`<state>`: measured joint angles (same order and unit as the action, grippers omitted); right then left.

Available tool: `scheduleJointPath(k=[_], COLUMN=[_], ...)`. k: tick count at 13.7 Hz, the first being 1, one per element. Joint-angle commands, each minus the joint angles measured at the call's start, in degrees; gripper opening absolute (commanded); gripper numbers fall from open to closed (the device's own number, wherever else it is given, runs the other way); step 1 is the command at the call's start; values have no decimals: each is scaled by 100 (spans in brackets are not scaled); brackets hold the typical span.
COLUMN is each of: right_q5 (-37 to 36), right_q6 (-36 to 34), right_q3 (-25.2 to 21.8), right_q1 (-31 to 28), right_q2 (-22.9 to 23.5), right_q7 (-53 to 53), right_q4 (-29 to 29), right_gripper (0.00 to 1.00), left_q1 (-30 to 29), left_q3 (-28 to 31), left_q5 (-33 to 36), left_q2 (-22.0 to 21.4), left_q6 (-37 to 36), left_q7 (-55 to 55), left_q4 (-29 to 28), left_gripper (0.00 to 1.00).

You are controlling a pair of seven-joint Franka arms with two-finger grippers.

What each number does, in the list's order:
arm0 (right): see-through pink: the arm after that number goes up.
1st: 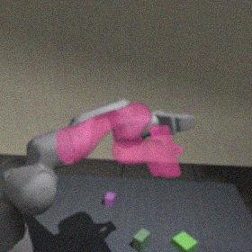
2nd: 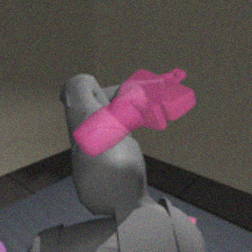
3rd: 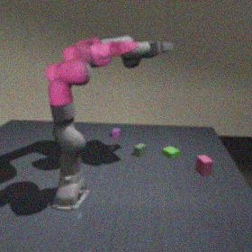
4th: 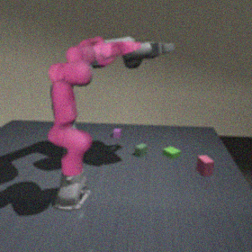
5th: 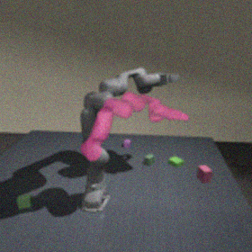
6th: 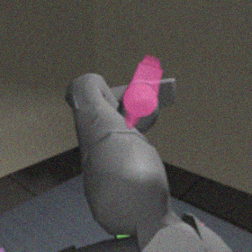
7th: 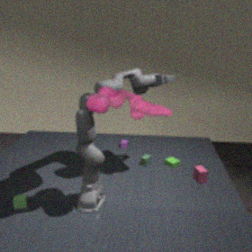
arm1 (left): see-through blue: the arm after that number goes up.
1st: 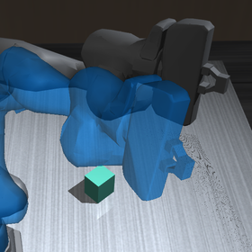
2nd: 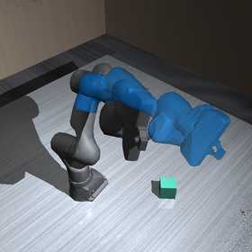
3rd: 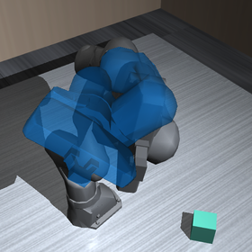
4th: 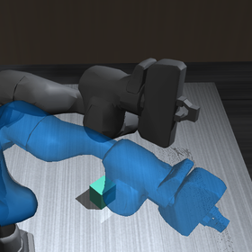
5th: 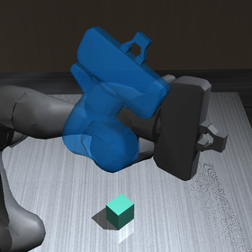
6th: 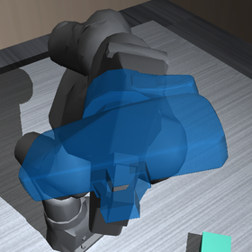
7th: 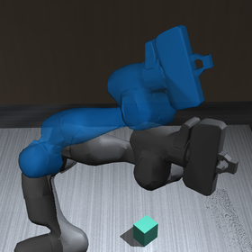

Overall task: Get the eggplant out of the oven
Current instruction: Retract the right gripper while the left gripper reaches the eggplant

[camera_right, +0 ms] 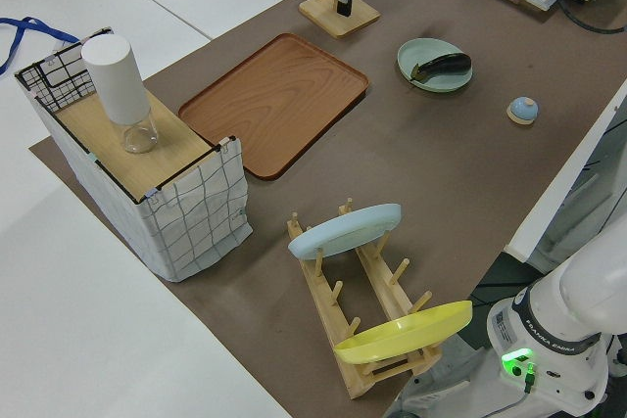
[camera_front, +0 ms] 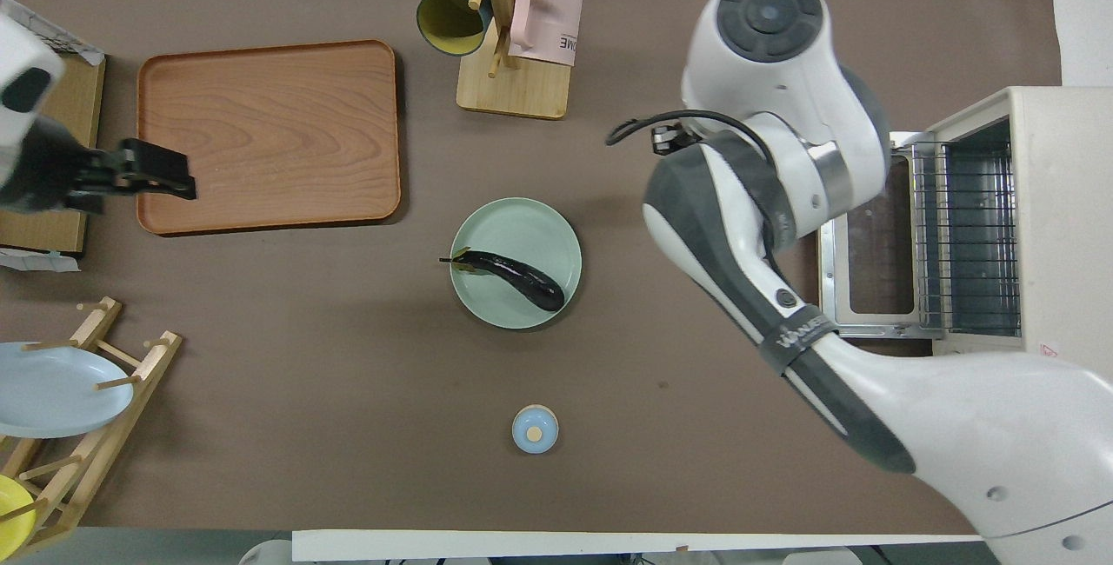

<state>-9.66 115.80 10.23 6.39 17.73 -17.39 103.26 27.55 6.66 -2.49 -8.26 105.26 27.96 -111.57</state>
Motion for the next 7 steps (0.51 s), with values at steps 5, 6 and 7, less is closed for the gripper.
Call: scheduleJointPath(k=[5, 6, 7], right_q5=[-439, -458, -484], right_q6=[962, 1014, 1110], right_q3=[93, 93, 93], right_q1=[-841, -859, -859], right_q2=[-508, -473, -437], right_q7=[755, 728, 772], right_q4=[1785, 1873, 1882], right_gripper=[2, 2, 2], left_q1=[1832, 1938, 1965], left_q3=[-7, -7, -7], left_q5=[-172, -303, -331], left_q2=[1096, 1394, 1658], left_q6=[1925, 2451, 2882], left_q7=[3906, 4397, 4724], left_q4=[-735, -726, -726], left_gripper=[100, 100, 100])
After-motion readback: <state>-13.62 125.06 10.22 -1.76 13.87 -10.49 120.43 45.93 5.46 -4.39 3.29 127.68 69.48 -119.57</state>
